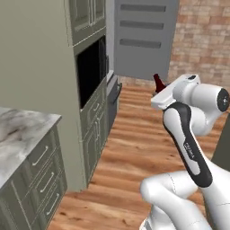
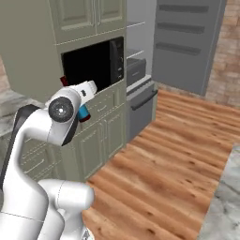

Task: Place the beer and liquor on the top shelf of the fridge to keep them out of children's reach, and place the avocado on lower shelves for easy access.

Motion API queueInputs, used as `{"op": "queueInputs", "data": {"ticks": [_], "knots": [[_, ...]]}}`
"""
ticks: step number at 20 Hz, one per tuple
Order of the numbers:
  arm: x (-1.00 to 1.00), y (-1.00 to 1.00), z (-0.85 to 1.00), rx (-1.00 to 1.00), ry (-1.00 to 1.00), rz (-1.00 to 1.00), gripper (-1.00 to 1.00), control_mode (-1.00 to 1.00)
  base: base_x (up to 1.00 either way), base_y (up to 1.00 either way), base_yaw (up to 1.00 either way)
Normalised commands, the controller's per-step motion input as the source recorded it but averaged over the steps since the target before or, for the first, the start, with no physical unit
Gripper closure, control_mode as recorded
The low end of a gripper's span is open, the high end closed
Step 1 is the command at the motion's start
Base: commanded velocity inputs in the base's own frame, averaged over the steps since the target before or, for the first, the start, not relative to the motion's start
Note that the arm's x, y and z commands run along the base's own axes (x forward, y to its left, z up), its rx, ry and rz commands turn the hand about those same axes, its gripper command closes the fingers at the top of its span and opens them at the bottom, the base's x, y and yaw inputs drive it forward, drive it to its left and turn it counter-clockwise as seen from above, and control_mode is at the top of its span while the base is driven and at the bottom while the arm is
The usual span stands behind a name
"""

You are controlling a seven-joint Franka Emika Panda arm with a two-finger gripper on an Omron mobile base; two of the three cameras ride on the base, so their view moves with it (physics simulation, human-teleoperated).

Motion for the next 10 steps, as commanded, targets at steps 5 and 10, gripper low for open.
{"op": "queueInputs", "data": {"ticks": [5,10], "knots": [[0.0,0.0,0.0,0.0,0.0,0.0,1.0,1.0,1.0,-0.22,-0.12],[0.0,0.0,0.0,0.0,0.0,0.0,1.0,1.0,1.0,-0.12,-0.09]]}}
